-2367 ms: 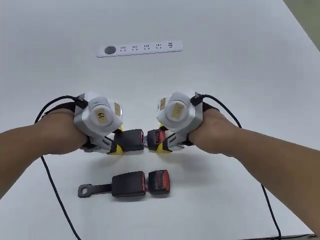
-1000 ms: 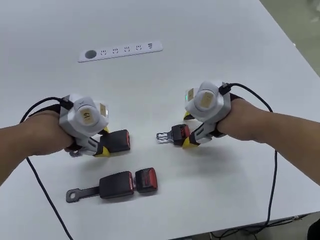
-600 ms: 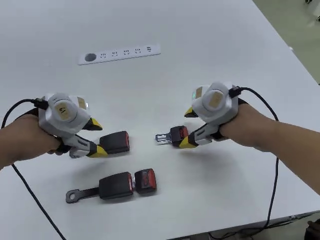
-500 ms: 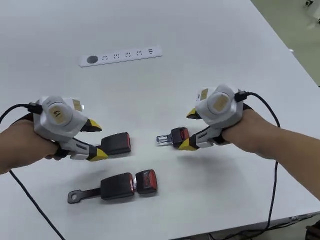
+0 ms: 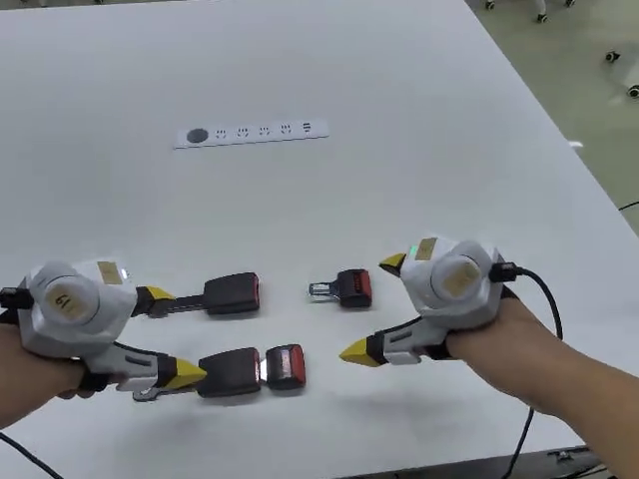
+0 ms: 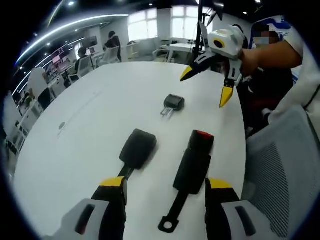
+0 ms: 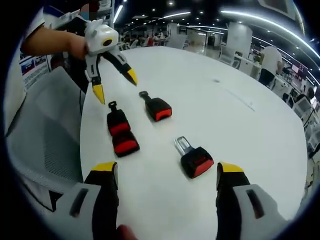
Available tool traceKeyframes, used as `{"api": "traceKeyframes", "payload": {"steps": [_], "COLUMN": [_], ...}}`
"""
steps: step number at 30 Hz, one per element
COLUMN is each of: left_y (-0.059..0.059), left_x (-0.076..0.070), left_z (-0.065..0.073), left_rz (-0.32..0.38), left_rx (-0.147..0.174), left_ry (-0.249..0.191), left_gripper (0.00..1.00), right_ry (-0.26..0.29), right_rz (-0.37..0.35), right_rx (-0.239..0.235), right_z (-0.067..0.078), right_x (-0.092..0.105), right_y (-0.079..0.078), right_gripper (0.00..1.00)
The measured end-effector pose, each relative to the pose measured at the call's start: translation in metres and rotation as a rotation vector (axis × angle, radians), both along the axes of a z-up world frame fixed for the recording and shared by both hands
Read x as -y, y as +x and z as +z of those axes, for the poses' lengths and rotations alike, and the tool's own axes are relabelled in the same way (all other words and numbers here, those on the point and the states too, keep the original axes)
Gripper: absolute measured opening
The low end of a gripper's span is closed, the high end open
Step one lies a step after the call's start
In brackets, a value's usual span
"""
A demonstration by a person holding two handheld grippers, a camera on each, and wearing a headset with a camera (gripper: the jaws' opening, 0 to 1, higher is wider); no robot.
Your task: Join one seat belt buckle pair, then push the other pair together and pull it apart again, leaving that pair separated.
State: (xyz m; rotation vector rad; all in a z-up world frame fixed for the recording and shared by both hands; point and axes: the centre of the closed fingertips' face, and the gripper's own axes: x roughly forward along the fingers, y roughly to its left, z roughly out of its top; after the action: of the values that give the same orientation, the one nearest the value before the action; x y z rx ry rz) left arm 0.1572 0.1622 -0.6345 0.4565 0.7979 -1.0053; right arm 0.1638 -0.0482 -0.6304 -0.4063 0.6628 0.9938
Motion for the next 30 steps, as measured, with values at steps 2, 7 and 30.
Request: {"api": "traceKeyframes", "payload": {"steps": [2, 7, 30], "left_y": [-0.010, -0.031, -0.071], "left_x": [-0.007, -0.024, -0.042], "left_z": [0.003, 0.001, 0.003], "left_rz": [0.019, 0.050, 0.190], "left_rx": [0.002, -0.016, -0.013], "left_ry": [0.007, 0.003, -0.036], "left_gripper": [0.67, 0.73, 0.99], "right_ry": [0.010, 0.035, 0.104], "right_rz": [-0.002, -0.077, -0.206], "right_rx": [-0.012, -0.051, -0.022], "right_z": [0.000, -0.008, 0.010], "right_x": [0.002, 0.011, 0.027], "right_y": [-0.013, -0.031, -0.043], "right_gripper": [0.81, 0.94, 1.00]}}
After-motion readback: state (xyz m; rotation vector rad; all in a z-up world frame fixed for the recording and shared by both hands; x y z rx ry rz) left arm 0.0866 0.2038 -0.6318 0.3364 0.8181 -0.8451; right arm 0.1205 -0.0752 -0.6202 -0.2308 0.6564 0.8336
